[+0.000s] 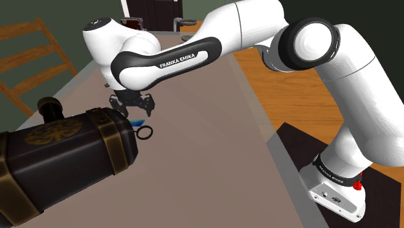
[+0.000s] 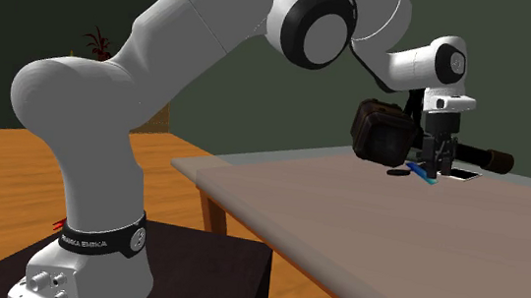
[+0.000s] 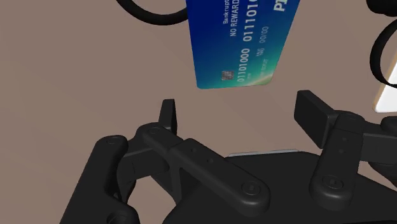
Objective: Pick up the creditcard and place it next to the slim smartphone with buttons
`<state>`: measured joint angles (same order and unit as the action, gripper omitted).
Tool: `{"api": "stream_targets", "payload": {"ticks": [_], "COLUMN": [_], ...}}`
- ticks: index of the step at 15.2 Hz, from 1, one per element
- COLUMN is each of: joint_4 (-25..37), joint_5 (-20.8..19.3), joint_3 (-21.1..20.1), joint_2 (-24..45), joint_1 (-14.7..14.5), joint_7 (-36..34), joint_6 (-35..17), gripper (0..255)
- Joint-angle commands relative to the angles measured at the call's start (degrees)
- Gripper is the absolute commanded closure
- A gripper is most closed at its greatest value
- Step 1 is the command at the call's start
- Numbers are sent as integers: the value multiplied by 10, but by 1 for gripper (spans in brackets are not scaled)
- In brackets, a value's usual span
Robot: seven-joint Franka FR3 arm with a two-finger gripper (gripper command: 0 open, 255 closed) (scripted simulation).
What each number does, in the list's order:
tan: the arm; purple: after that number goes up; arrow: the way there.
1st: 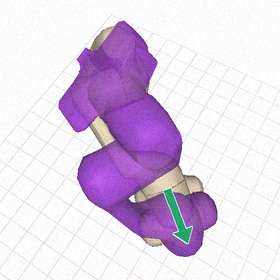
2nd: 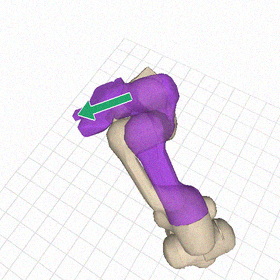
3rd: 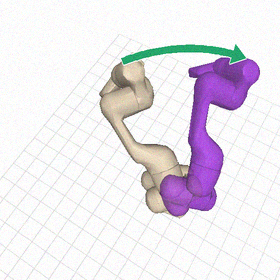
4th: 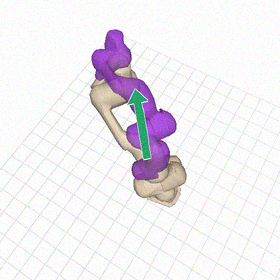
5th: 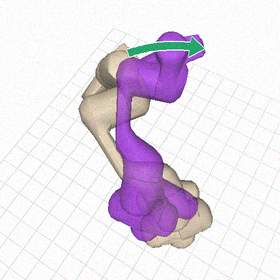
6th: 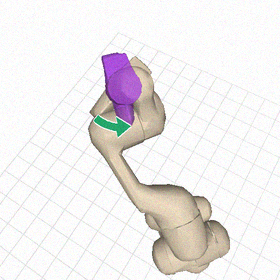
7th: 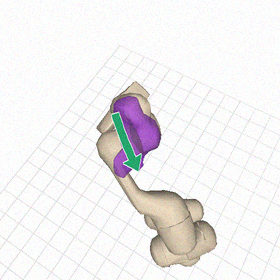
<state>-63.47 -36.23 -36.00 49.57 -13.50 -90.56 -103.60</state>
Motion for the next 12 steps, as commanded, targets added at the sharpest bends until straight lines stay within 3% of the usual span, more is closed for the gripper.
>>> {"api": "stream_targets", "payload": {"ticks": [1,3,7,12], "joint_4": [0,0,54,54], "joint_5": [0,0,10,10], "joint_3": [0,0,-6,-6], "joint_2": [0,0,-13,-13], "joint_1": [0,0,-18,-18], "joint_7": [0,0,13,13], "joint_6": [0,0,60,60], "gripper": [0,0,0,0]}}
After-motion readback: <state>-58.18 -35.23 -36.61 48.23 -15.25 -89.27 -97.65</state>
